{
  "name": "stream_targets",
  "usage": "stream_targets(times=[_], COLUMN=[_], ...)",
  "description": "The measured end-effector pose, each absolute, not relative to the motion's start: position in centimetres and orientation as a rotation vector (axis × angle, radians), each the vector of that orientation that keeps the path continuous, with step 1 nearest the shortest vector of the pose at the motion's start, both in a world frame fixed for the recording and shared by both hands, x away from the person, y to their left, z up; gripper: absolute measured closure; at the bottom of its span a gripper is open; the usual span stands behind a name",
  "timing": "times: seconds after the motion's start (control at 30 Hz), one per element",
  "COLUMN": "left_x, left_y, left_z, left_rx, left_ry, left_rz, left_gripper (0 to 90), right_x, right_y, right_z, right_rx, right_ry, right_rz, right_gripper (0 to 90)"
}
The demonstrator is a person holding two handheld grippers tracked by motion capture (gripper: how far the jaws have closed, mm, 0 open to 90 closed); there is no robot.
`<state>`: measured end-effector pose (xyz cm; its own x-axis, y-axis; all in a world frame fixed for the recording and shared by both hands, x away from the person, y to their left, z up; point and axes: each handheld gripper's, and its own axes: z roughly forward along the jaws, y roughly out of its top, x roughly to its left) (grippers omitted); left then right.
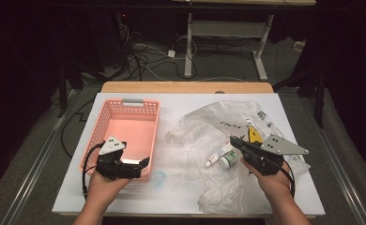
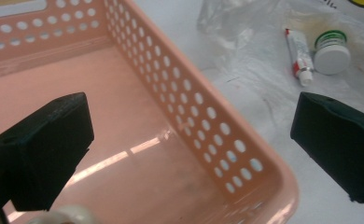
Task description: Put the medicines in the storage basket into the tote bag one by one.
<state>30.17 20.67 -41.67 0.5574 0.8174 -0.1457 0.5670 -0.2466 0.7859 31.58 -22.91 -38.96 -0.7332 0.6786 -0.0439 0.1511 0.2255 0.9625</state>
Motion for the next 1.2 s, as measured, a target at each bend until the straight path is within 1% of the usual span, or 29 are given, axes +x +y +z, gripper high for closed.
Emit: stream_targets(times=[0.3,0.47,0.63,0.77,0.87,0.93,1.03,1.2], left_x=[30.4,30.4,30.4,30.5,30.5,30.5,30.4,30.3], left_y=[23.3,24.9,26.4,26.6,26.3,26.3,26.3,26.4], left_z=[-41.8,-41.7,-42.0,-42.2,-42.5,-42.6,-42.6,-42.8], left_rx=[1.927,1.913,1.922,1.960,1.996,2.004,2.010,2.026], left_ry=[1.207,1.249,1.283,1.286,1.288,1.291,1.293,1.278], left_rz=[0.416,0.424,0.420,0.381,0.364,0.348,0.362,0.347], left_gripper=[0.2,4.1,14.9,21.4,29.5,36.7,46.3,54.2], right_x=[31.6,31.6,31.7,31.7,31.6,31.7,31.6,31.6], right_y=[-22.9,-23.0,-23.0,-23.0,-23.0,-23.0,-23.0,-23.1], right_z=[-38.9,-38.9,-39.0,-39.0,-39.0,-39.0,-38.9,-38.9], right_rx=[0.764,0.767,0.766,0.762,0.764,0.763,0.764,0.762], right_ry=[2.045,2.042,2.044,2.044,2.044,2.044,2.042,2.041], right_rz=[1.526,1.526,1.525,1.524,1.525,1.526,1.526,1.526], right_gripper=[90.0,90.0,90.0,90.0,90.0,90.0,90.0,90.0])
